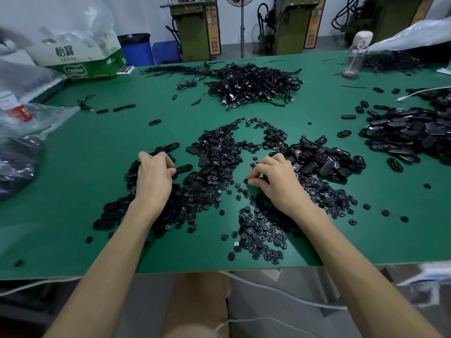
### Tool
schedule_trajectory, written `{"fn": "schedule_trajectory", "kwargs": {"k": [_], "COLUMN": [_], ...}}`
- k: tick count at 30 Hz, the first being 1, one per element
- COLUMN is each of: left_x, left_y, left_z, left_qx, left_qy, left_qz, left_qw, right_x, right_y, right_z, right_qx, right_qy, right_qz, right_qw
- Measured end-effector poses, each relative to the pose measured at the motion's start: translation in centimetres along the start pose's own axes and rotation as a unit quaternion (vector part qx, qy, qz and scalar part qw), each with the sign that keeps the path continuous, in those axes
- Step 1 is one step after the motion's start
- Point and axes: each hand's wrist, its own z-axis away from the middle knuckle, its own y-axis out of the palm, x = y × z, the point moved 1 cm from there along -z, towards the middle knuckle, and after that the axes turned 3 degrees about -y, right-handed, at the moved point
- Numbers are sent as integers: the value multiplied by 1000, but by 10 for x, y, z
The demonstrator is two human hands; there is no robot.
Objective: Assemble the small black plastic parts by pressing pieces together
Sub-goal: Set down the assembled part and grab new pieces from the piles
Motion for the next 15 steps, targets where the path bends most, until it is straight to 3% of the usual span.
{"fn": "schedule_trajectory", "kwargs": {"k": [6, 10, 15], "left_x": [1, -15, -57], "left_y": [-13, -20, 6], "left_z": [-2, -1, 15], "left_qx": [-8, -36, 99], "left_qy": [-12, 45, 14], "left_qz": [58, 153, 369], "left_qw": [998, 987, 924], "right_x": [3, 7, 7], "right_y": [-4, -6, -8], "right_z": [0, 0, 1], "right_qx": [15, -9, -46], "right_qy": [11, 3, 9], "right_qz": [2, 4, -15], "right_qw": [1000, 1000, 999]}}
